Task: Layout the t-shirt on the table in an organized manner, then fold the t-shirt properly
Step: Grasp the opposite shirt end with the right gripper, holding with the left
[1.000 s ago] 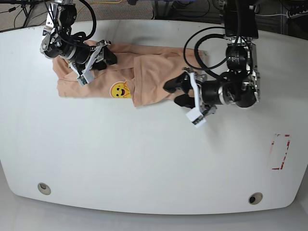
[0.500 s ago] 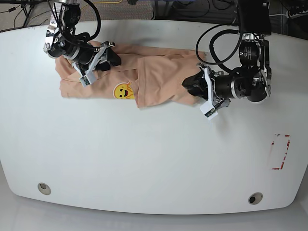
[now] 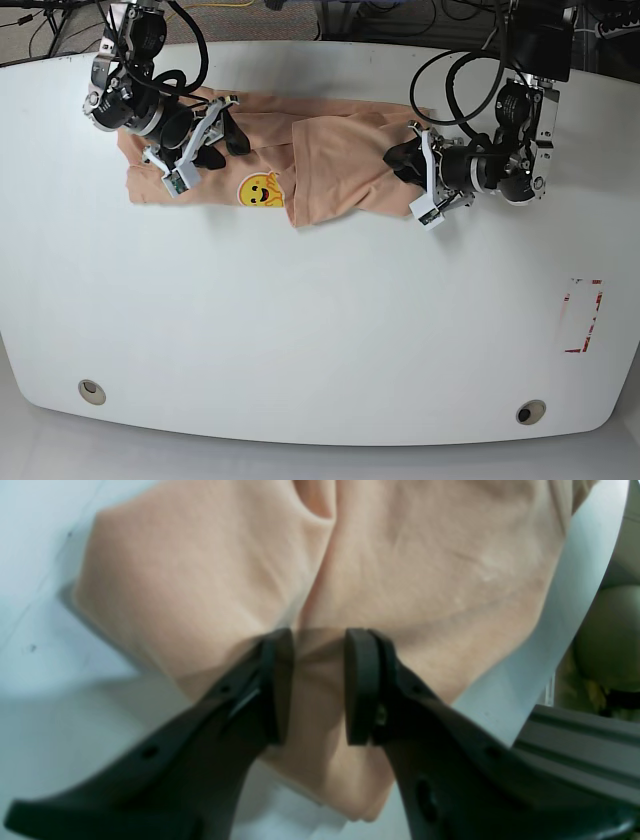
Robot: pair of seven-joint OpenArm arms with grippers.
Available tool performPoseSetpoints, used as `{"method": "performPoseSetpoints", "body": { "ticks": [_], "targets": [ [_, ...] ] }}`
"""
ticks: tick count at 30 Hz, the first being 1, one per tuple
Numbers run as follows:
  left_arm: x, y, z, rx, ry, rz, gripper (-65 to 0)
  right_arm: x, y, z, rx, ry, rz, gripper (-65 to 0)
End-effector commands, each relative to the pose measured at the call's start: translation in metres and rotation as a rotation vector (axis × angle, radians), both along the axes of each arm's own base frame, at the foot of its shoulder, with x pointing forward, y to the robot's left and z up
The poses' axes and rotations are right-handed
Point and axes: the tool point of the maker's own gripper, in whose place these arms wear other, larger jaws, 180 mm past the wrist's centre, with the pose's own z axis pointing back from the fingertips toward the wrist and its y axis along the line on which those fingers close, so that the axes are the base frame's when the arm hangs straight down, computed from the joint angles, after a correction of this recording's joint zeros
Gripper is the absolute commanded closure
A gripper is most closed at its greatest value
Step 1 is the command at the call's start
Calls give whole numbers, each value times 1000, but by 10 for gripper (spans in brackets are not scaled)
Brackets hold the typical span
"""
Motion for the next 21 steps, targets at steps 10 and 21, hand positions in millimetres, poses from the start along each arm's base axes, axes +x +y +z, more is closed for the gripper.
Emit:
{"method": "performPoseSetpoints", "body": {
  "ticks": [10,21],
  "targets": [
    [6,66,-22,121,35,77,-158,22,-83,38,84,-87,-292,-498],
    [15,118,-18,188,16,134,-158,16,-141,19,153,-5,-494,-609]
  ]
}}
